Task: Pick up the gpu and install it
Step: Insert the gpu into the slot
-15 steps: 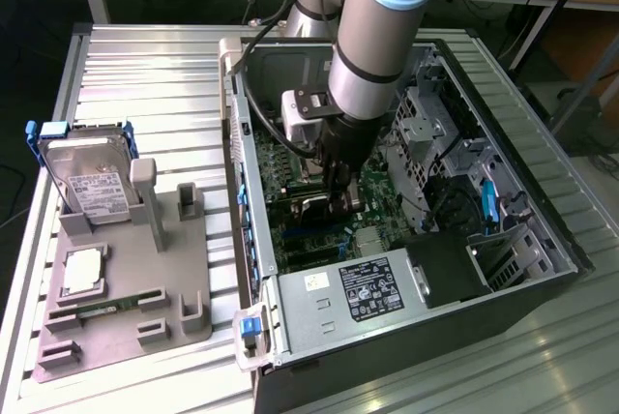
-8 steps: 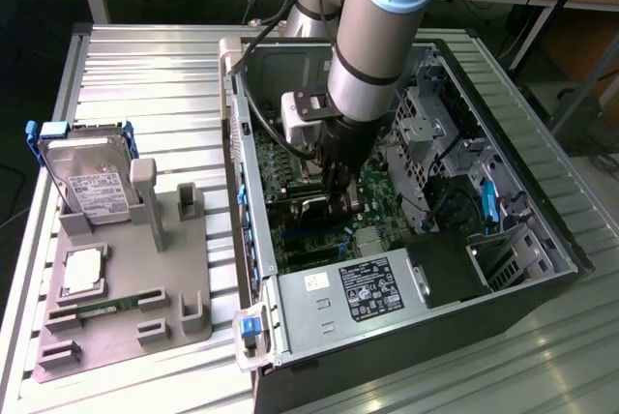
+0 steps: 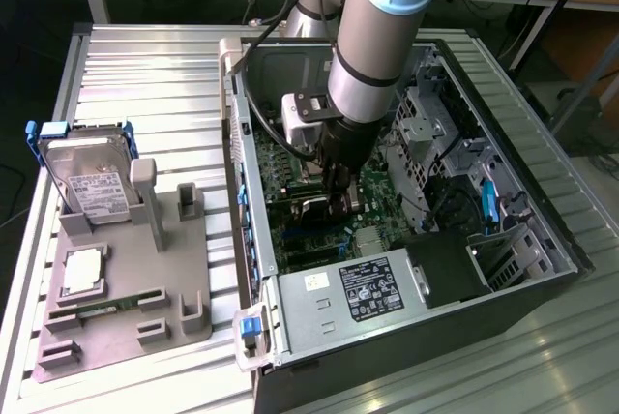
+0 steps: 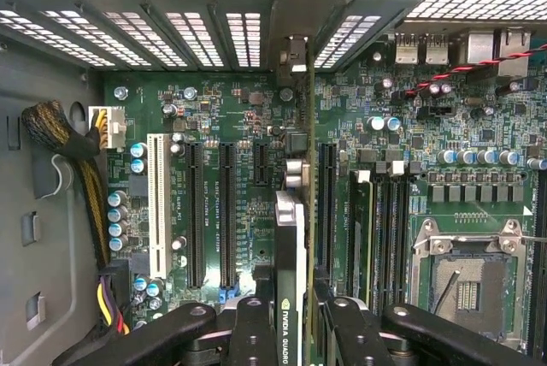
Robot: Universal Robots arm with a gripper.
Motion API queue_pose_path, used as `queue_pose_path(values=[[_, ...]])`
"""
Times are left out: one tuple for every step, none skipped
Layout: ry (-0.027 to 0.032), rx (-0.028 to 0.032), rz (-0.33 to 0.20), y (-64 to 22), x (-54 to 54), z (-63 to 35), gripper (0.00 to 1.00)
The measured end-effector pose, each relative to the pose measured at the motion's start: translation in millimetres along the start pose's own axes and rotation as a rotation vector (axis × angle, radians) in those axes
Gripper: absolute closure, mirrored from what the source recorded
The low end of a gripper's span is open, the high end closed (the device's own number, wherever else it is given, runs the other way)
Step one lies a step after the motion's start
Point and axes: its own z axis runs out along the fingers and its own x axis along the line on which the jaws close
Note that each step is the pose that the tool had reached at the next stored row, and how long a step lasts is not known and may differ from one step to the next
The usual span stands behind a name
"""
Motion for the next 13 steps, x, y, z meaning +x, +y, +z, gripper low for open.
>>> queue_pose_path(values=[[0.0,0.0,0.0,0.0,0.0,0.0,0.73],[0.0,0.0,0.0,0.0,0.0,0.0,0.73],[0.0,0.0,0.0,0.0,0.0,0.0,0.73],[0.0,0.0,0.001,0.0,0.0,0.0,0.73],[0.0,0.0,0.001,0.0,0.0,0.0,0.73],[0.0002,-0.0001,0.001,0.0,0.0,0.1,0.73],[0.0001,0.0,0.001,0.0,0.0,0.4,0.73],[0.0001,0.0,0.001,0.0,0.0,0.5,0.73],[0.0001,0.0,0.001,0.0,0.0,0.6,0.73],[0.0,0.0,0.001,0.0,0.0,0.6,0.73],[0.0,0.0,0.001,0.0,0.0,0.6,0.73],[0.0,0.0,0.001,0.0,0.0,0.6,0.73],[0.0,0.0005,0.001,0.1,0.0,1.6,0.73]])
